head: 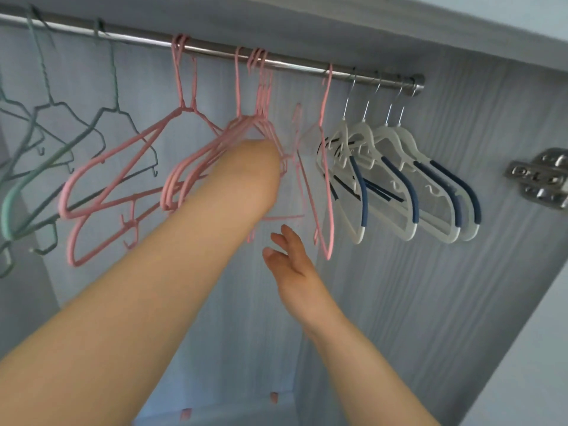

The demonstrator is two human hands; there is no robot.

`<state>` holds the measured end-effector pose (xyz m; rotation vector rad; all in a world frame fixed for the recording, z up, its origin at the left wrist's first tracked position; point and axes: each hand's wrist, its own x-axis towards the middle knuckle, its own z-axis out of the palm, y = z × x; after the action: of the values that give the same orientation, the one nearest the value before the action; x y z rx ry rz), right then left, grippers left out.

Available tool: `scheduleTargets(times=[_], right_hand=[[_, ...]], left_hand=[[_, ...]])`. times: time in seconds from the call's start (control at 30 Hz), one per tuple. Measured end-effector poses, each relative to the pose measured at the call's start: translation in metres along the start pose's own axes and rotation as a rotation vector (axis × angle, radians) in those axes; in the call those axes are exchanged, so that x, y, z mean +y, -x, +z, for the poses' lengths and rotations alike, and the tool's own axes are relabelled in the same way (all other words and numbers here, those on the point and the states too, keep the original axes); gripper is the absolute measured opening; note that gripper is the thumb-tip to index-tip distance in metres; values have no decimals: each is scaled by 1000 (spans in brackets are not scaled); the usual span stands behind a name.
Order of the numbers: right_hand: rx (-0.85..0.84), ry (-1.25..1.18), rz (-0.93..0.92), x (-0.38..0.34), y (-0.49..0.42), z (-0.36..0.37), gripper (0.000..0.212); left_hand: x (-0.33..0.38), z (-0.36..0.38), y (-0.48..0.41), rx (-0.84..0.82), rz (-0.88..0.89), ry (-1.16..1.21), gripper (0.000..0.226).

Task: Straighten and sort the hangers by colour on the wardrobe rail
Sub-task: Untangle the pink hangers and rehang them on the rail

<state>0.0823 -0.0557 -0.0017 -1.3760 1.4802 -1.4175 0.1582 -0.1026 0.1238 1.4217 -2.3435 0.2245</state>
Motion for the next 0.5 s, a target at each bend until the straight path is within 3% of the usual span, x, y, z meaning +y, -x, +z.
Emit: scheduleTargets(times=[0.2, 0.3, 0.5], right_hand=[[118, 39, 23, 53, -33, -15, 53], [184, 108, 38, 85, -50, -25, 55], [225, 454, 28, 127, -73, -59, 58]], left_hand=[[-33, 44, 64, 8, 7, 119, 18], [-55, 65, 91, 56, 24, 168, 23], [-115, 102, 120, 123, 73, 471, 23]])
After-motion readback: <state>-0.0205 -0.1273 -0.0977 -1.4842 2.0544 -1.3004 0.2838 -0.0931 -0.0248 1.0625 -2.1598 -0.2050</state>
